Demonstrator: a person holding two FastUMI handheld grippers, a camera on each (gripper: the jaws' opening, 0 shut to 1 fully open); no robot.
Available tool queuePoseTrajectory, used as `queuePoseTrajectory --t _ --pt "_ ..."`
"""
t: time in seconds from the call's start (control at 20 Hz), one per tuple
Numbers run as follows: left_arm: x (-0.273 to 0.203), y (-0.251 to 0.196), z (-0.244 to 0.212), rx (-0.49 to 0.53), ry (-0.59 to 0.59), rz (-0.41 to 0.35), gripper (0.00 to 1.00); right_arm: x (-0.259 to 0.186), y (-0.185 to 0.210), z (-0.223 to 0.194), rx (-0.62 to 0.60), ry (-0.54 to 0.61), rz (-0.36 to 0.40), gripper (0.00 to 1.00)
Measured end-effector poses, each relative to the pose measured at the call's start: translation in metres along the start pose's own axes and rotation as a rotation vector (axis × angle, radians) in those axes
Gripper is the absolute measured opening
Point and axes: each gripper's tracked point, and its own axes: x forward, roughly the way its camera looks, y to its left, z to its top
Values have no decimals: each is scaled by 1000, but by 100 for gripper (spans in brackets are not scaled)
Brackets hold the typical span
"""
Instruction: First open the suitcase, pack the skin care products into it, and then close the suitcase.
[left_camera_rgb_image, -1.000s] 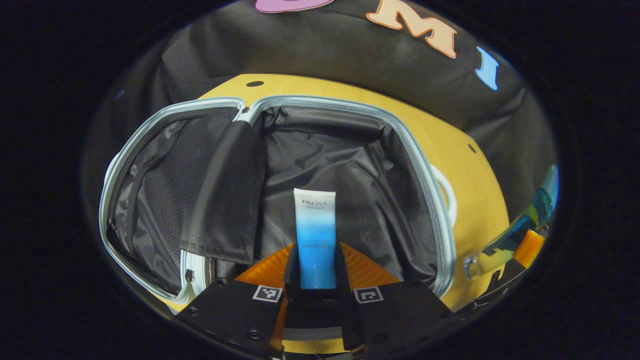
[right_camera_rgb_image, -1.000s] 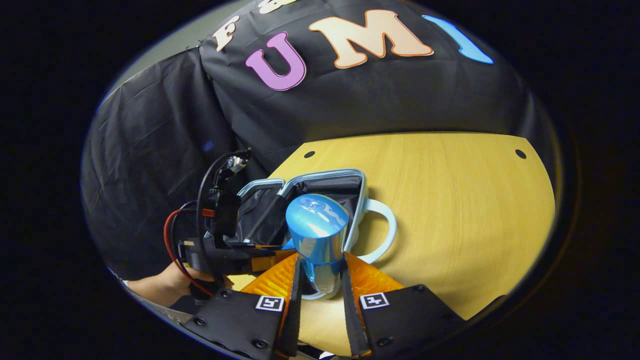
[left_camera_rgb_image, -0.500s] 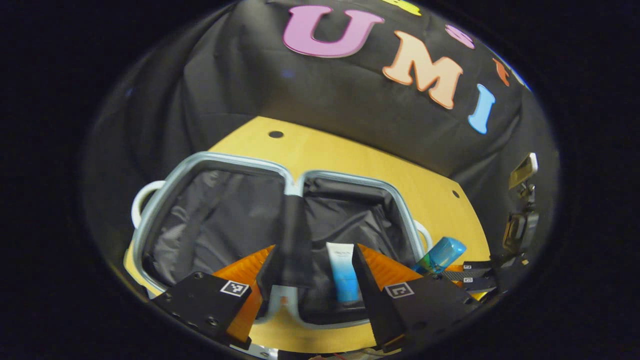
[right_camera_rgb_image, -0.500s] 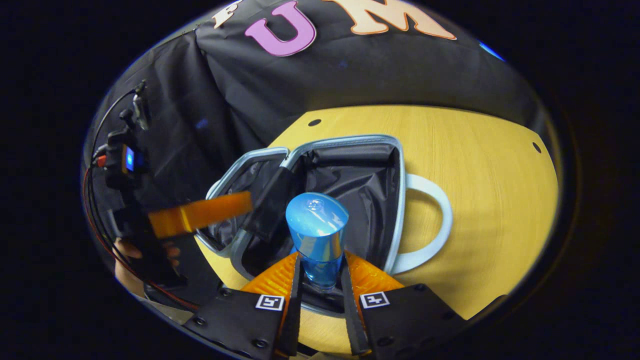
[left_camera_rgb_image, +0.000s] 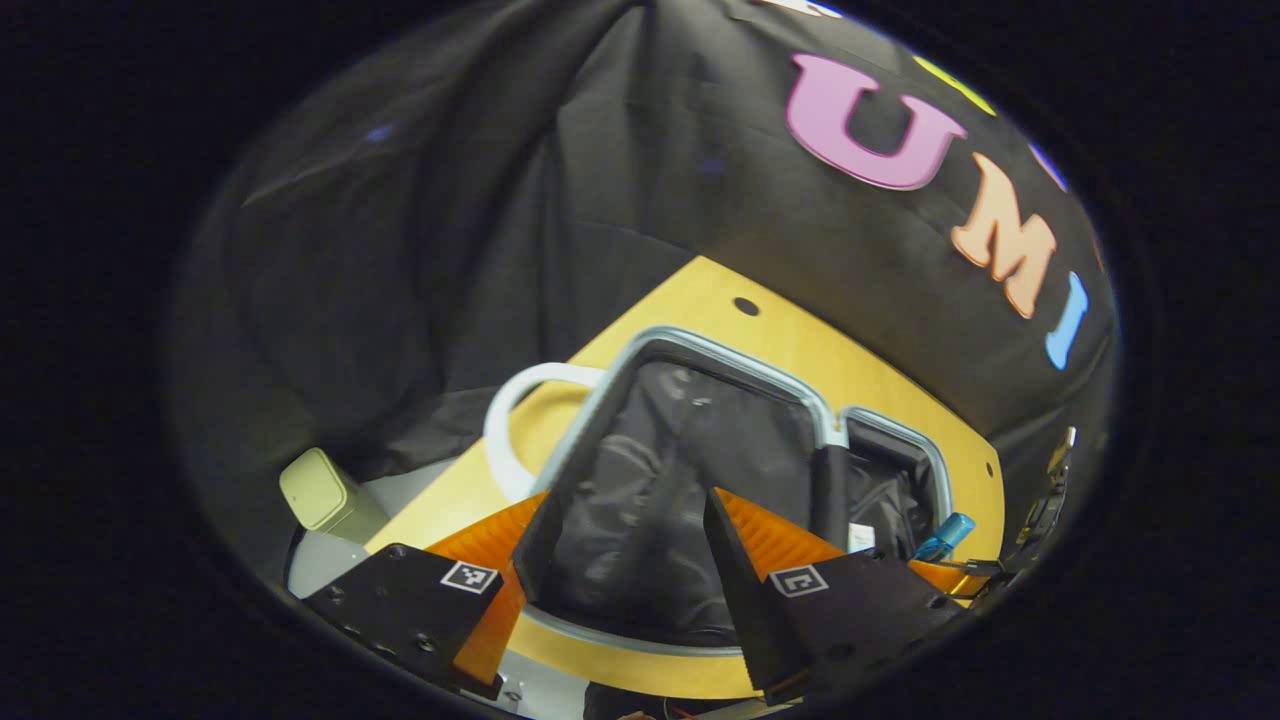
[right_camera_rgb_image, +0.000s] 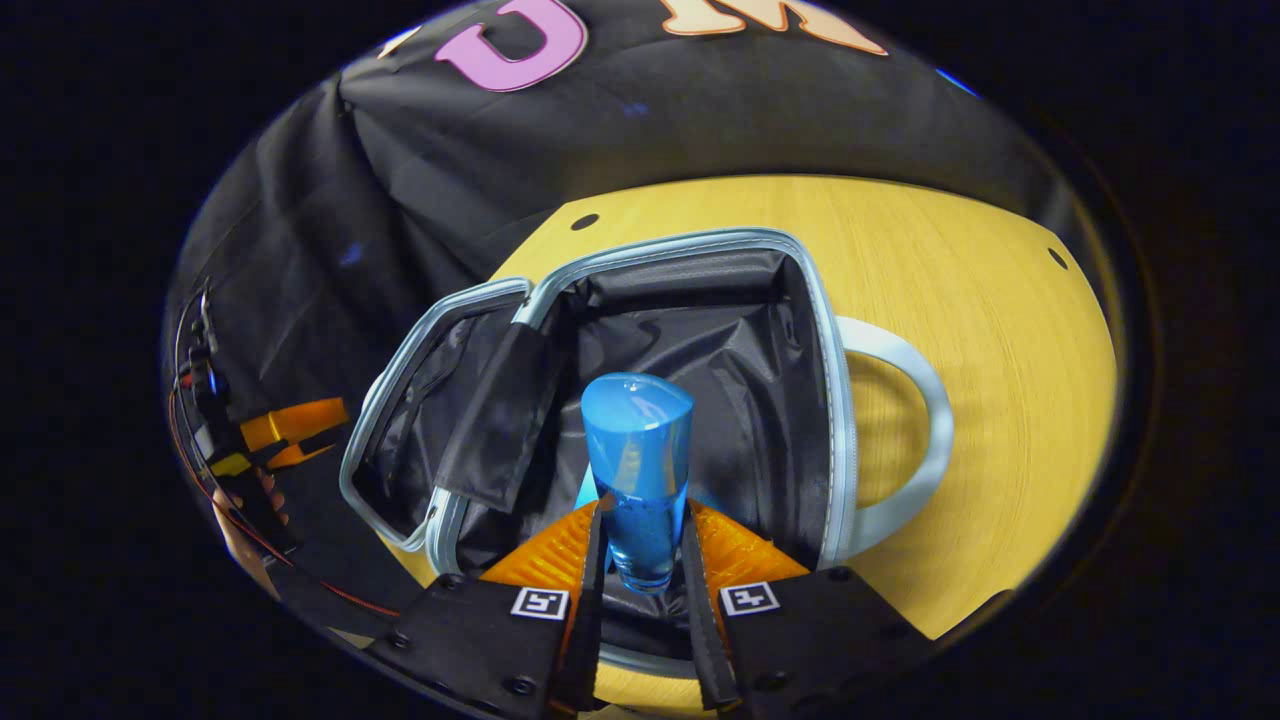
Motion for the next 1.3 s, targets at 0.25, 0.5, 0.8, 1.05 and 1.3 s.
queuePoseTrajectory --t 0.25,0.5,0.8,1.05,1.3 --pt "18 57 20 -6 13 88 83 -1 7 24 78 -44 -2 54" --pt "57 93 34 24 67 144 83 -18 15 57 68 -143 -6 88" --pt "104 112 7 69 272 120 85 -39 2 70 85 -189 -43 95" --pt "111 100 6 119 274 134 24 -50 -16 71 74 -218 -51 95" --pt "68 78 53 213 144 124 2 -64 -25 75 32 -281 -20 95"
